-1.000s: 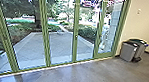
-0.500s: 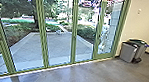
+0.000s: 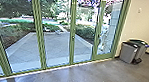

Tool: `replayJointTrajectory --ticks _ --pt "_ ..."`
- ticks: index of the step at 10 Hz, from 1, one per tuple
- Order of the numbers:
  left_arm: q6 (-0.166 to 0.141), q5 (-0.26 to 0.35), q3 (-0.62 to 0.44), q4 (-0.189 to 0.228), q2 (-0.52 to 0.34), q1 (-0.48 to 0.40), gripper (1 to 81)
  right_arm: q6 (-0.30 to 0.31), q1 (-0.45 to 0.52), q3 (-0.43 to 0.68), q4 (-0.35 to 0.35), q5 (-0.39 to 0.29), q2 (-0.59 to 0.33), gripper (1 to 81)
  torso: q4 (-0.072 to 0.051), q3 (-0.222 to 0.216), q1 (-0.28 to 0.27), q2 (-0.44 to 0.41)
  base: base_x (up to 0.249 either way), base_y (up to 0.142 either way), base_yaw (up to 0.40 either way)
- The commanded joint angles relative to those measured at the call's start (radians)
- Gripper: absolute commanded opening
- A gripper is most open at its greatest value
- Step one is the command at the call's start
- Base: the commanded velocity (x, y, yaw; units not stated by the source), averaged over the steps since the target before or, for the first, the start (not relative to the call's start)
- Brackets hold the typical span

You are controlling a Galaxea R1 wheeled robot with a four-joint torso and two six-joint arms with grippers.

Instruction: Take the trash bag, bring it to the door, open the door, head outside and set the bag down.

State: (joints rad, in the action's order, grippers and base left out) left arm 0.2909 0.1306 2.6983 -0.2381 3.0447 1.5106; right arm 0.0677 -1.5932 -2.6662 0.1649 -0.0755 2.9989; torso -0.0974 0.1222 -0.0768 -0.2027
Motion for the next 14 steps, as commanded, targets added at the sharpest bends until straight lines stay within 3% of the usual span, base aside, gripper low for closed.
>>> replayJointTrajectory --ticks 1,14 --pt "0.008 0.075 -0.005 0.005 0.005 -0.045 1.0 0.0 0.041 0.0 0.005 -0.058 -0.002 81.1 0.0 0.0 0.0 0.0 0.138 -0.087 0.0" --pt "0.01 0.076 -0.005 0.005 0.005 -0.045 1.0 -0.002 0.043 -0.001 0.007 -0.058 -0.001 81.1 0.0 0.0 0.0 0.0 0.138 -0.091 0.0"
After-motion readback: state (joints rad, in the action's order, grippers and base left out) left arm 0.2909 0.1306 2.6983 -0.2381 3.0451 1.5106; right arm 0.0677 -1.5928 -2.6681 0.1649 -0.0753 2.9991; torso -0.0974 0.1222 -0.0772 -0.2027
